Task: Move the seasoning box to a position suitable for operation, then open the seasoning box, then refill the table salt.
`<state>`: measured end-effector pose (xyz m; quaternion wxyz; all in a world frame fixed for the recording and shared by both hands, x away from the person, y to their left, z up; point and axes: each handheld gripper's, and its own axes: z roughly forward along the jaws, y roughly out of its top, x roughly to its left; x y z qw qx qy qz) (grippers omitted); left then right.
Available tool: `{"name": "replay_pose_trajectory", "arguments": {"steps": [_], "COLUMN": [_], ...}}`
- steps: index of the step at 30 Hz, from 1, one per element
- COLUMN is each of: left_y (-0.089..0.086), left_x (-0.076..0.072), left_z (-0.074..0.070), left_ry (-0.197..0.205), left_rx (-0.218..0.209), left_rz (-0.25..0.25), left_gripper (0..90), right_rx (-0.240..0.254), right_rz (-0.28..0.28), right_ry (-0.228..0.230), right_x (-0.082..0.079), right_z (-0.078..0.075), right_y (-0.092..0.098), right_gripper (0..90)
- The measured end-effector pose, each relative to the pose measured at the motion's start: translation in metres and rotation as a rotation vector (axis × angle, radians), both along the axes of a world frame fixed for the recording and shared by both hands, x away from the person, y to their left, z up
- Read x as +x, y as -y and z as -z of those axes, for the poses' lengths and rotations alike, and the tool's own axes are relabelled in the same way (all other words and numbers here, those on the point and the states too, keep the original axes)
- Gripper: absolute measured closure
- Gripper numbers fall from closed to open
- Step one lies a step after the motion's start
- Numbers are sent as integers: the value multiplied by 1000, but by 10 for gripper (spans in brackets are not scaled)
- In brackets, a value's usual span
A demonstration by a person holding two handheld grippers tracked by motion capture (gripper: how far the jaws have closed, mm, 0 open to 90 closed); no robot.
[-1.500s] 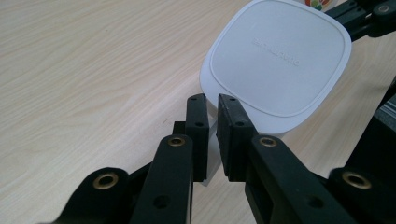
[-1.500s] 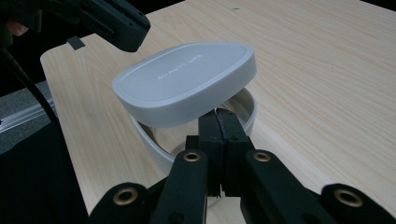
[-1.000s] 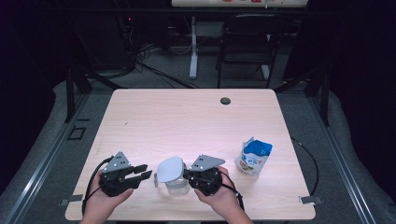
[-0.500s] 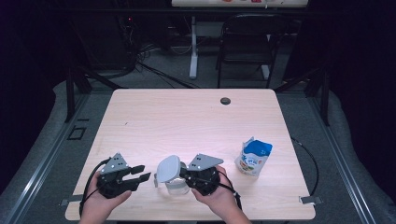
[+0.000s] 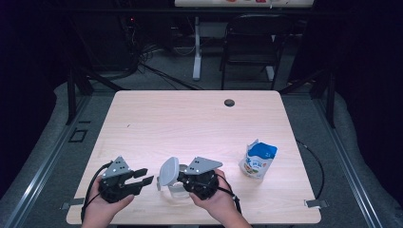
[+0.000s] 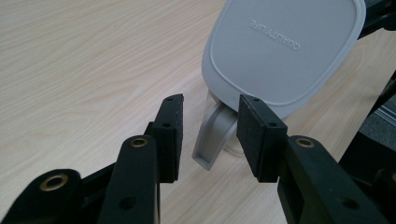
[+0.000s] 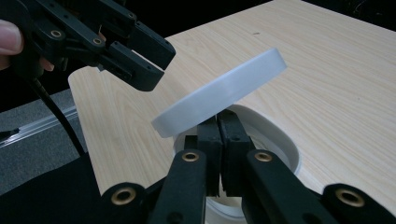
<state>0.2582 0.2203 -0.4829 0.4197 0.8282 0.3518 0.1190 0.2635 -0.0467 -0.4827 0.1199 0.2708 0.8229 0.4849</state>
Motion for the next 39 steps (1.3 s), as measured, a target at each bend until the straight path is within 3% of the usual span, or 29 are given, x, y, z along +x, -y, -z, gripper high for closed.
{"name": "replay_pose_trajectory", "arguments": {"steps": [9, 39], "left_y": [-4, -18], "left_x": [0, 2], "left_z": [-1, 3], "left_ry": [1, -7], "left_rx": [3, -1], "left_rz": [-11, -56], "left_gripper": [619, 624], "right_rx": [19, -10], "right_rz": [-18, -84], "right_ry": [9, 33], "right_x": [-1, -13], "right_z": [-4, -3], "right_y": [-6, -29], "right_gripper": [890, 877]}}
